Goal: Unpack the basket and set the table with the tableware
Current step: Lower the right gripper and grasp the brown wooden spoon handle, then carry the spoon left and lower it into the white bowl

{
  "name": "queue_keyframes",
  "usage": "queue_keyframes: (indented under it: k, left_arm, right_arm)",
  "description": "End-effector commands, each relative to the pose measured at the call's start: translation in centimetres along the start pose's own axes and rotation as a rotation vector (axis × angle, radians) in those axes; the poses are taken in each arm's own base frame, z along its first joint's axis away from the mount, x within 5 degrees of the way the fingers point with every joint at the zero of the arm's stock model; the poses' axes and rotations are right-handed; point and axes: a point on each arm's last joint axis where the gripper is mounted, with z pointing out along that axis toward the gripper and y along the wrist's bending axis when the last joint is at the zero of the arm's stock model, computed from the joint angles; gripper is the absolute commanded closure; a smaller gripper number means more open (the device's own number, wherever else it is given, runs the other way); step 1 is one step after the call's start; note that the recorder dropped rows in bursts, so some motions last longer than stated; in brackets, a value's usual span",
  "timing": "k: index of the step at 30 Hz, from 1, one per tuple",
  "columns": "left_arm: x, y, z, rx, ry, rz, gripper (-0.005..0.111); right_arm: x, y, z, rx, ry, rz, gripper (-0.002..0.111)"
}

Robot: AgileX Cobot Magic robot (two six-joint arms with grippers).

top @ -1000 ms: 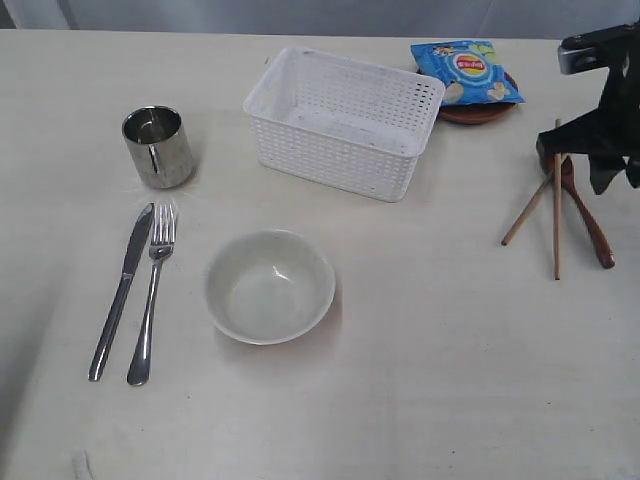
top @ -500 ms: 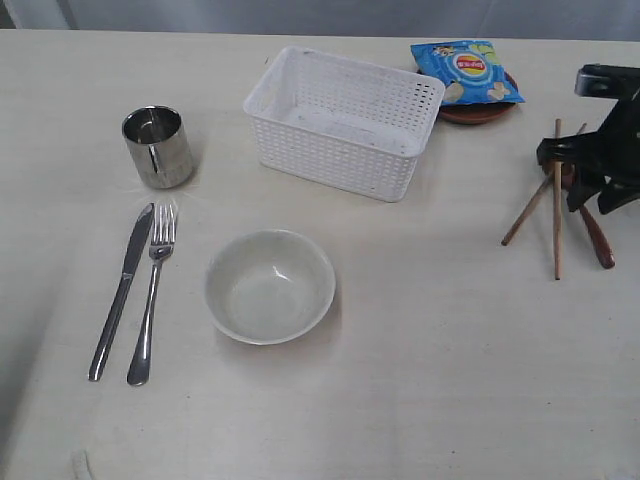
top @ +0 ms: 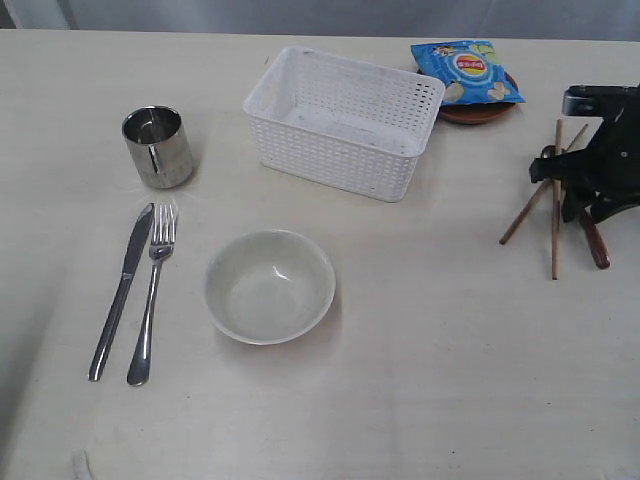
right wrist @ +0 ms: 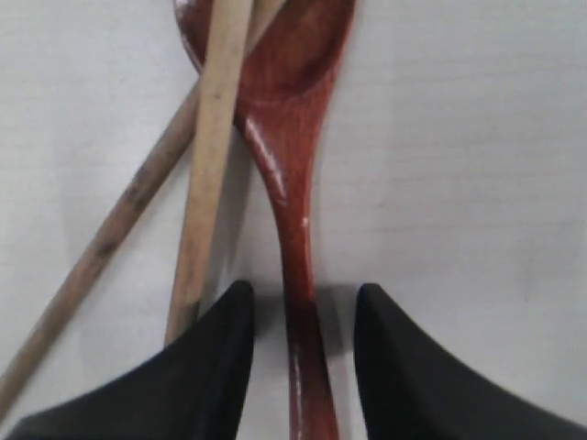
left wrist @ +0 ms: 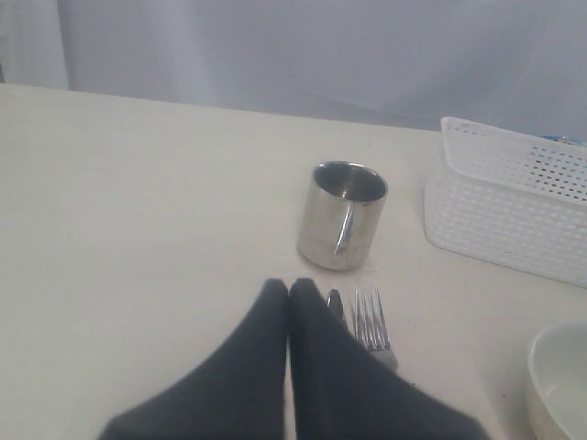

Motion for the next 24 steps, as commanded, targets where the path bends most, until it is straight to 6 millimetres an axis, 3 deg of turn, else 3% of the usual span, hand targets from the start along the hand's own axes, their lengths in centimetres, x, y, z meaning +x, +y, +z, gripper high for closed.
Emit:
queue_keyframes:
  k: [1,4,9,18,24]
  left_arm:
    - [0.0,0.0,0.0,0.001,-0.012,-0.001,0.107]
    - [0.0,0.0,0.0,0.001,-0.012,-0.001,0.107]
    - [0.0,0.0,0.0,0.001,-0.012,-0.001,0.107]
    - [0.0,0.0,0.0,0.001,-0.012,-0.001,0.107]
    - [0.0,0.0,0.0,0.001,-0.012,-0.001,0.107]
  right_arm:
    - [0.0,-0.3,0.8,0.008,0.004,-0.004,0.083]
    - [0.1,-0.3,0.8,0.009,0.016,-0.005,0.109]
    - [0.3,-0.3,-1.0,0.012,0.008,0.004,0.109]
    - [1.2,-1.3,-8.8,0.107,-0.136,0.037,0.109]
    - [2.7,-2.1,-12.0,0.193,-0.138,0.077,0.109]
